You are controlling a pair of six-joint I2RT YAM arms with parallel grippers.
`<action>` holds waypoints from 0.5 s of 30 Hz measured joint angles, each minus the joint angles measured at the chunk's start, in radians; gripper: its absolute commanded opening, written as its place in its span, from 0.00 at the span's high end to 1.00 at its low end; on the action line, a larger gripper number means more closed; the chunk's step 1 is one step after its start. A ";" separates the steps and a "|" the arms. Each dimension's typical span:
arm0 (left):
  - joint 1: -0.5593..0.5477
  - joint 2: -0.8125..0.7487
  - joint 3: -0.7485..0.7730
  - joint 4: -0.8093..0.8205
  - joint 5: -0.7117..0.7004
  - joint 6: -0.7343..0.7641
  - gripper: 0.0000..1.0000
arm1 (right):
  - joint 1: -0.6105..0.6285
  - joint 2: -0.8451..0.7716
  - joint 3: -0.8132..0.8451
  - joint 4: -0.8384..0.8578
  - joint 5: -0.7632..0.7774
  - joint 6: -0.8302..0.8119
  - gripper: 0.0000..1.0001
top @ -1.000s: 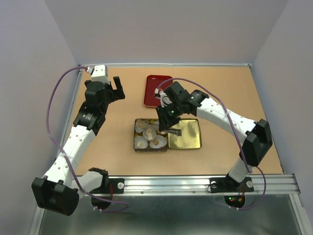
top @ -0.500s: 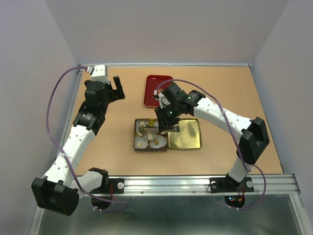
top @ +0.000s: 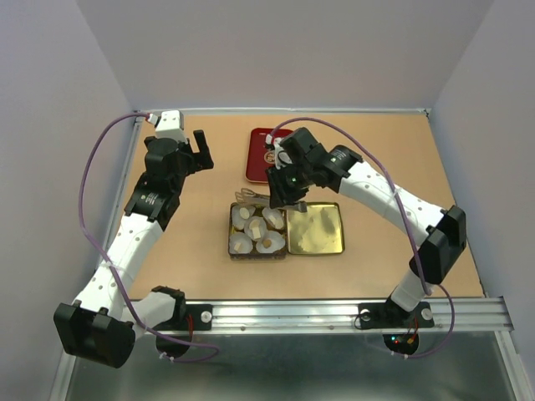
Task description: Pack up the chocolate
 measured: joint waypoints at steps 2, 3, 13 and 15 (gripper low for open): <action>0.000 0.000 0.000 0.000 0.000 0.000 0.01 | 0.000 -0.012 0.011 0.002 0.022 0.002 0.60; 0.000 0.000 0.000 0.000 0.000 0.000 0.01 | 0.000 -0.021 0.014 0.004 0.042 0.004 0.60; 0.000 0.000 0.000 0.000 0.000 0.000 0.01 | -0.065 -0.055 0.018 0.014 0.230 -0.003 0.60; 0.000 0.000 0.000 0.000 0.000 0.000 0.01 | -0.097 -0.055 0.017 0.019 0.260 -0.006 0.60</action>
